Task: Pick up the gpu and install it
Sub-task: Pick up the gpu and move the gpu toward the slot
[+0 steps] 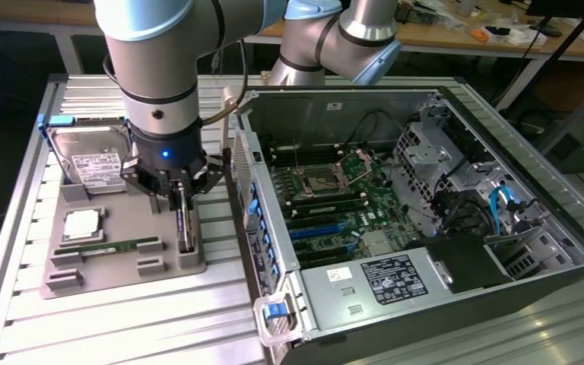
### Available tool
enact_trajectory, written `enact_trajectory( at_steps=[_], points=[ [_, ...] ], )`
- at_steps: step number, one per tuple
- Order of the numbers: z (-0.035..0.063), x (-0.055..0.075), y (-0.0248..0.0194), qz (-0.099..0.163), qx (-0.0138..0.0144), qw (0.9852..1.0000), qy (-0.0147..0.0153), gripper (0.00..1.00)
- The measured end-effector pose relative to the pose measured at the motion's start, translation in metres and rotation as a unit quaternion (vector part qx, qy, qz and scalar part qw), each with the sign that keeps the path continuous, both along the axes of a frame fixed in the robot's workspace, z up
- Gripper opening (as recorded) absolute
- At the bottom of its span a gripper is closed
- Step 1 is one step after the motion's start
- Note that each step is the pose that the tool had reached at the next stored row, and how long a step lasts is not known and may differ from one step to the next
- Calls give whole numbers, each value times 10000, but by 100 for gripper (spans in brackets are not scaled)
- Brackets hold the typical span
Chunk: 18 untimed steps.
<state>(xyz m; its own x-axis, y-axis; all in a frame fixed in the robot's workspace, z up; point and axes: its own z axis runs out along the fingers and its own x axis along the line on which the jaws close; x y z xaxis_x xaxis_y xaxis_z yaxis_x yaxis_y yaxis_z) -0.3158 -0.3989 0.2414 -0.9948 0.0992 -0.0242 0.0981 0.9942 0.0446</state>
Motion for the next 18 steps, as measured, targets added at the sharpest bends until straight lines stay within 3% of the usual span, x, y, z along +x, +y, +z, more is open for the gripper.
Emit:
enact_trajectory(
  at_steps=[18],
  points=[
    [51,0,5,0,0,10000,0,28]
  ],
)
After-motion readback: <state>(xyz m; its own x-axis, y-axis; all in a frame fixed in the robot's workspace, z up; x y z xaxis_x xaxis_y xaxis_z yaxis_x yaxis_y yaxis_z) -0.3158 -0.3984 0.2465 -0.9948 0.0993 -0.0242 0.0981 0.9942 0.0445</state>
